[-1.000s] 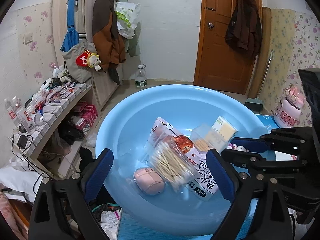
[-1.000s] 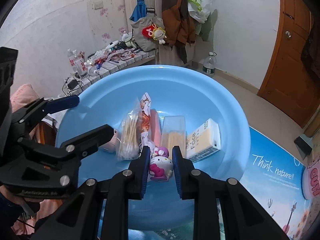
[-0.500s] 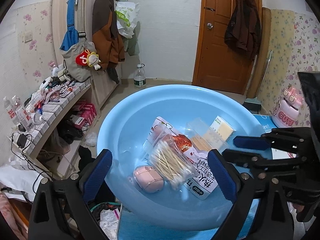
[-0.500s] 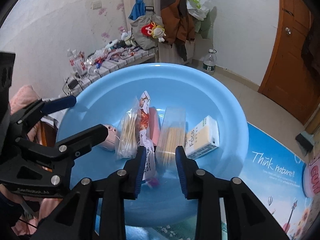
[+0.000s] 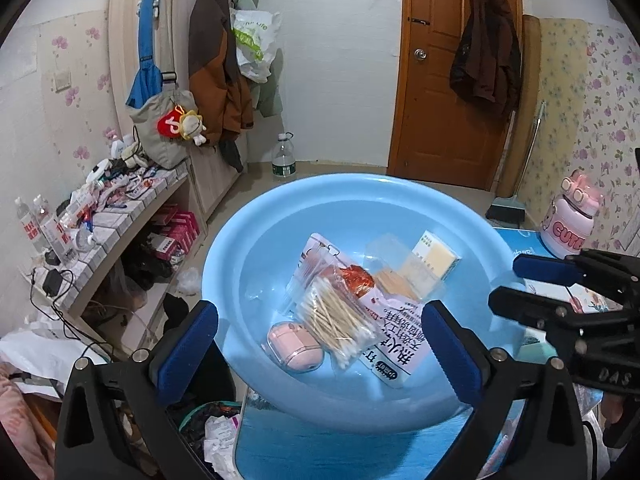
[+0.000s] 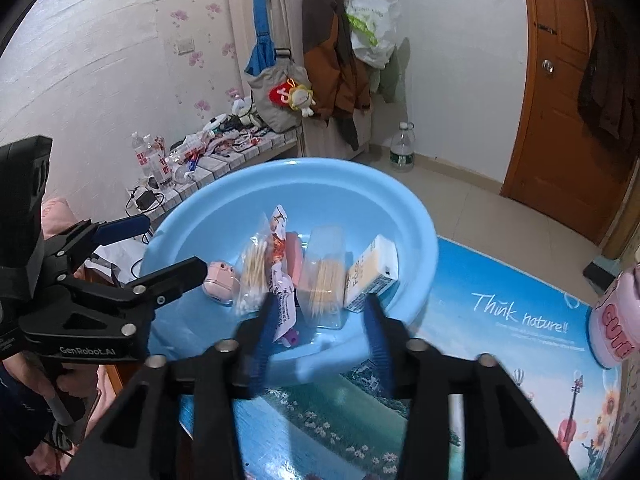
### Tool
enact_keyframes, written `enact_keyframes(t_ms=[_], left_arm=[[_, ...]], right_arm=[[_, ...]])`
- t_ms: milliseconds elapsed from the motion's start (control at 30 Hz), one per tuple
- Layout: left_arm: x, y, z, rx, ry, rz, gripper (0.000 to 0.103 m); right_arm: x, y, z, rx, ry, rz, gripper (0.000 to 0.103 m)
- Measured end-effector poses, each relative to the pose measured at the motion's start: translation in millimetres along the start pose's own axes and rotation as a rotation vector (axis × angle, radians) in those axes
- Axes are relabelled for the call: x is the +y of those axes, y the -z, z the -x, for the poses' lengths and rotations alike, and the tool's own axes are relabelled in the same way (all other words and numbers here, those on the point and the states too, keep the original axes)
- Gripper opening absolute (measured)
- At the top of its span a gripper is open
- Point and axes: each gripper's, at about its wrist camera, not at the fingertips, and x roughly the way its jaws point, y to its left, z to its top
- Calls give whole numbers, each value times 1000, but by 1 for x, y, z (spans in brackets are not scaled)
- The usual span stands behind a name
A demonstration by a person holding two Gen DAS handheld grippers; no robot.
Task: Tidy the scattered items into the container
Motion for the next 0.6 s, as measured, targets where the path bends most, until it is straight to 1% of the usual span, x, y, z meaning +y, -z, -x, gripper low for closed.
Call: enact_keyframes(t_ms=[33,200,267,400,600], left_arm=[[-2,-1,3,-7,-9,-3,103],[-12,-3,18,-23,-58,-23,103],[-14,-3,24,-28,-62,-21,103],[-19,-1,35,-32,-65,-16,103],[-29,5,43,-20,-63,-8,103]], right_arm=[[2,0,4,-9,11,5,53],[10,-1,24,-47,40,9,55],[12,1,33,-60,56,-4,63],[11,7,51,-92,77,-58,69],[-1,20,72,-95,136,-184,69]])
